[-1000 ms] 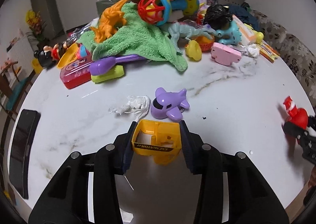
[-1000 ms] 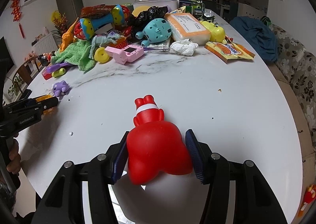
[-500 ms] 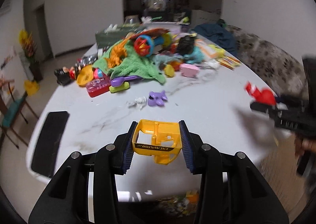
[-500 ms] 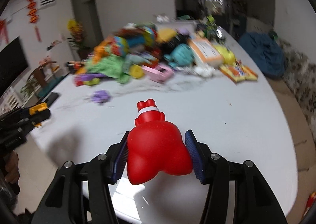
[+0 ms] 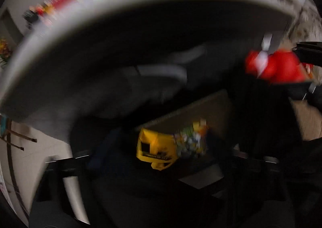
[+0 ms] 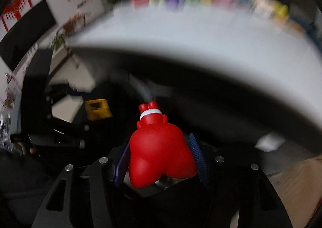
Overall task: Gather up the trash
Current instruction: 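Lower both held toys into the cardboard box and open both grippers, then grasp the purple airplane with the right gripper while the left gripper grasps the white tissue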
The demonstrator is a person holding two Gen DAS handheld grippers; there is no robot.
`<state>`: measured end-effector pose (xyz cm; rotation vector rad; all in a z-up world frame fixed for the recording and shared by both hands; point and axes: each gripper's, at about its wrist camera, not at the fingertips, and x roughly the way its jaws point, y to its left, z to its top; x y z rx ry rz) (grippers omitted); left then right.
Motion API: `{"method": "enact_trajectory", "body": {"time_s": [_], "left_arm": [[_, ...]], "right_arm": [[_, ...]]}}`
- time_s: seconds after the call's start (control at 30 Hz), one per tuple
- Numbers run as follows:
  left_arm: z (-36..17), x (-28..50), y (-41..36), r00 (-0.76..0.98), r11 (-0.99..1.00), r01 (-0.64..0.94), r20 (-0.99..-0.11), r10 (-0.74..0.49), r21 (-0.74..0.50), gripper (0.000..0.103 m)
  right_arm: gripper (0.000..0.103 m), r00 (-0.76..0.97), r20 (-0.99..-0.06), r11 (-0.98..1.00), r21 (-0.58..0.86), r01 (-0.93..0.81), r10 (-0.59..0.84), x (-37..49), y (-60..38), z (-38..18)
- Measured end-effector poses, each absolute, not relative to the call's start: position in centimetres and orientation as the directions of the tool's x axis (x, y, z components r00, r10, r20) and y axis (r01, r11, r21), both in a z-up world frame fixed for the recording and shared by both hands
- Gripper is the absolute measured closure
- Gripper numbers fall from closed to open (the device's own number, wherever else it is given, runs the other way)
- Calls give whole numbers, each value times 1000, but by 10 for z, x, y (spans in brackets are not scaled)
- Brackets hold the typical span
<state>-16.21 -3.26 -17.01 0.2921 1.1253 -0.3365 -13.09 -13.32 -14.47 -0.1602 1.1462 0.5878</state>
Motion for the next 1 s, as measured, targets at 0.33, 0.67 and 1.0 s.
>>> {"method": "enact_trajectory", "body": {"time_s": [0.33, 0.67, 1.0], "left_arm": [[-123, -172, -8, 439, 911, 413, -875, -207, -8, 11], [5, -111, 26, 731, 982, 187, -670, -130, 13, 11], [-7, -44, 36, 691, 992, 129, -716, -98, -12, 11]], "right_arm": [[20, 359, -773, 741, 206, -639, 524, -141, -137, -46], [29, 497, -771, 778, -2, -628, 399, 69, -42, -10], [60, 445, -800, 779, 42, -626, 401, 104, -33, -43]]}}
